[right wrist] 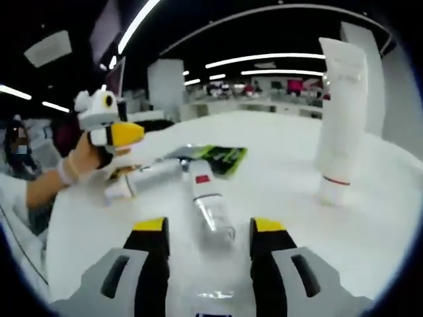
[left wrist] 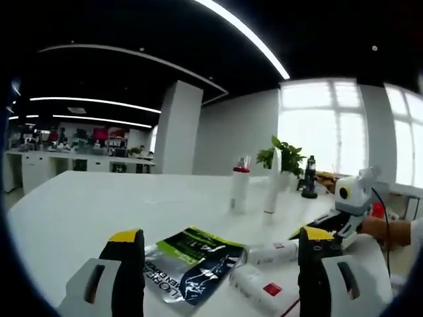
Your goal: Arrange the skincare products in the storage area until every visible bottle or jar stands upright without overlapping.
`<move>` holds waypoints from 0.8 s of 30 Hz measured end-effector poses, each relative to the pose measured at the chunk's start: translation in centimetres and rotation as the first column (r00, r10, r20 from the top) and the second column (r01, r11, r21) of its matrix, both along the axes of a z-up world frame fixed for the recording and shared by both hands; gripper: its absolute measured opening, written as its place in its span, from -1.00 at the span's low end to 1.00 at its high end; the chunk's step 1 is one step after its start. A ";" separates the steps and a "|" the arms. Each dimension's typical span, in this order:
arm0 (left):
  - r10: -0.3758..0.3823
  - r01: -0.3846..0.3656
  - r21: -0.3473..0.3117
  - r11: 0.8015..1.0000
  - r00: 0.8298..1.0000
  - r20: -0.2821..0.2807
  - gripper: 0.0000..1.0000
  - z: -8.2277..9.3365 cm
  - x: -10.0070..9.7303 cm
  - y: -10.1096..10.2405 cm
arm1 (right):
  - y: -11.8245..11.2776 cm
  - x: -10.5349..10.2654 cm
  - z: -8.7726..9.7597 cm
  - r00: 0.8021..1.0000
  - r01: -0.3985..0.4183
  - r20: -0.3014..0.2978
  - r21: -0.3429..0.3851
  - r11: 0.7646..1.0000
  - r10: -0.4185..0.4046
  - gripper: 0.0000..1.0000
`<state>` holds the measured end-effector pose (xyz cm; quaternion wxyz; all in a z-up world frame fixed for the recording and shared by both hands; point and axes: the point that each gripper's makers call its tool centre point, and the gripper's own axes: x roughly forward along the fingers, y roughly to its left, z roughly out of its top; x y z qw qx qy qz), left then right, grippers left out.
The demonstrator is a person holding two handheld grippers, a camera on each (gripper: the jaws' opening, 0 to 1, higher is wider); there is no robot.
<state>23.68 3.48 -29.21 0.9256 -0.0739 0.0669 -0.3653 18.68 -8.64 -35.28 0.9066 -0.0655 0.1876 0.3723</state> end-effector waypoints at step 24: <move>0.017 -0.017 0.008 1.000 0.999 0.033 0.95 0.6 0.8 0.4 | -0.4 0.6 4.3 0.996 0.075 0.054 0.019 0.997 -0.076 -0.65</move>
